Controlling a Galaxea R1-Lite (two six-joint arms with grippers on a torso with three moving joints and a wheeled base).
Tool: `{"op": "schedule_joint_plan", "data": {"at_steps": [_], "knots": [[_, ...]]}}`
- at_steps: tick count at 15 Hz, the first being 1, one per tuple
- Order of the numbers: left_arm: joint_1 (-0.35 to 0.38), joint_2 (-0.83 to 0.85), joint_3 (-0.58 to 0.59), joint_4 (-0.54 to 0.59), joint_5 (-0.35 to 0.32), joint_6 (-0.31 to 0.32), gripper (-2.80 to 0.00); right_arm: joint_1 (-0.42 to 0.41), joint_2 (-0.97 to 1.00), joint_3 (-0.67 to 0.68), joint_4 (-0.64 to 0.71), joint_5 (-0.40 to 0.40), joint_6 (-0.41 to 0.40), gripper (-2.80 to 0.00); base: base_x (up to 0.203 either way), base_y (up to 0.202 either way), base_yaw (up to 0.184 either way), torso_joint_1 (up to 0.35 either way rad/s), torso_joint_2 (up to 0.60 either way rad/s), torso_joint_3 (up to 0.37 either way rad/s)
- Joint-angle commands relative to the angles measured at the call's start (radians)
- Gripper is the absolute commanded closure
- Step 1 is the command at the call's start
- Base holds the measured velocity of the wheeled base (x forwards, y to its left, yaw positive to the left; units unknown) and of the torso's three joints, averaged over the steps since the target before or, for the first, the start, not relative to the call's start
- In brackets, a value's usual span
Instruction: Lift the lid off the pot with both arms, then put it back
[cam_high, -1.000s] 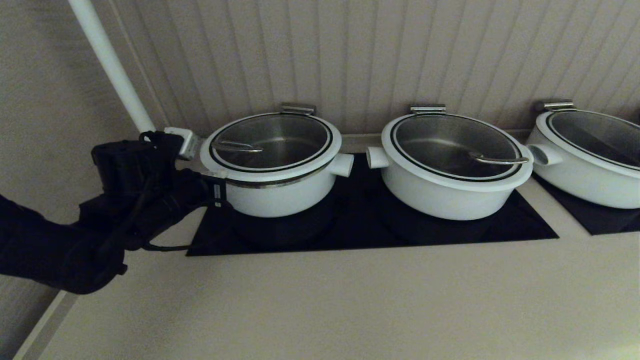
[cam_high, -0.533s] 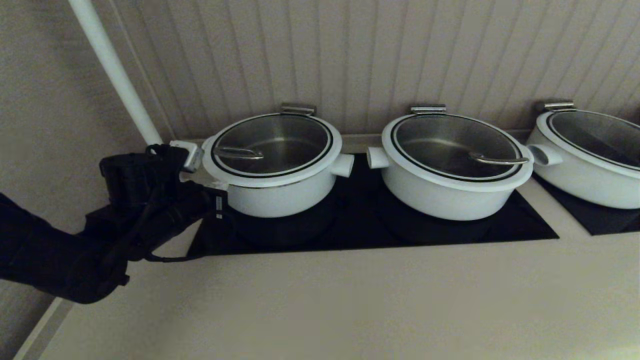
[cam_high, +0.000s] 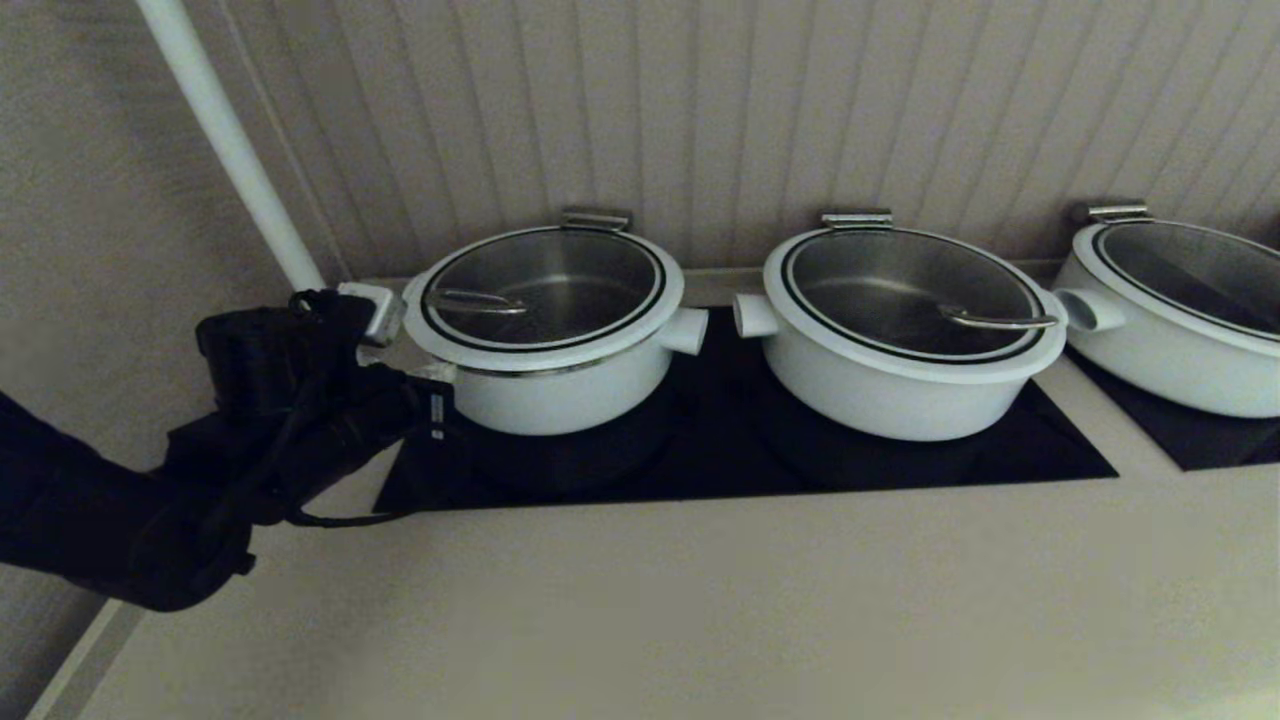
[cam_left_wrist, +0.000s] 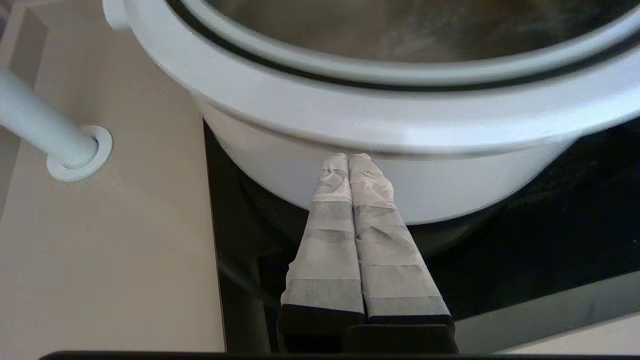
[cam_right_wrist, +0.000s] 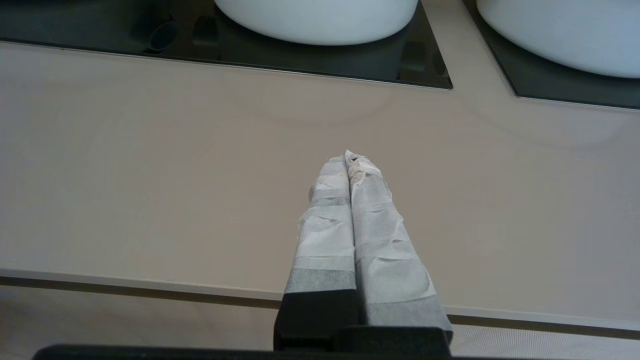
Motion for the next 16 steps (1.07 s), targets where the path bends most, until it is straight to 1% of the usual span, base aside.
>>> {"op": "schedule_joint_plan", "data": {"at_steps": [1, 16], "knots": [[0.001, -0.022, 0.024, -0.005, 0.001, -0.001, 0.0, 0.0, 0.0, 0.0, -0.001, 0.001, -0.001, 0.0, 0.0, 0.0, 0.0, 0.0, 0.0, 0.0], [0.003, -0.192, 0.212, -0.006, 0.009, -0.008, 0.0, 0.0, 0.001, 0.0, -0.001, 0.001, -0.001, 0.0, 0.0, 0.0, 0.0, 0.0, 0.0, 0.0]]}}
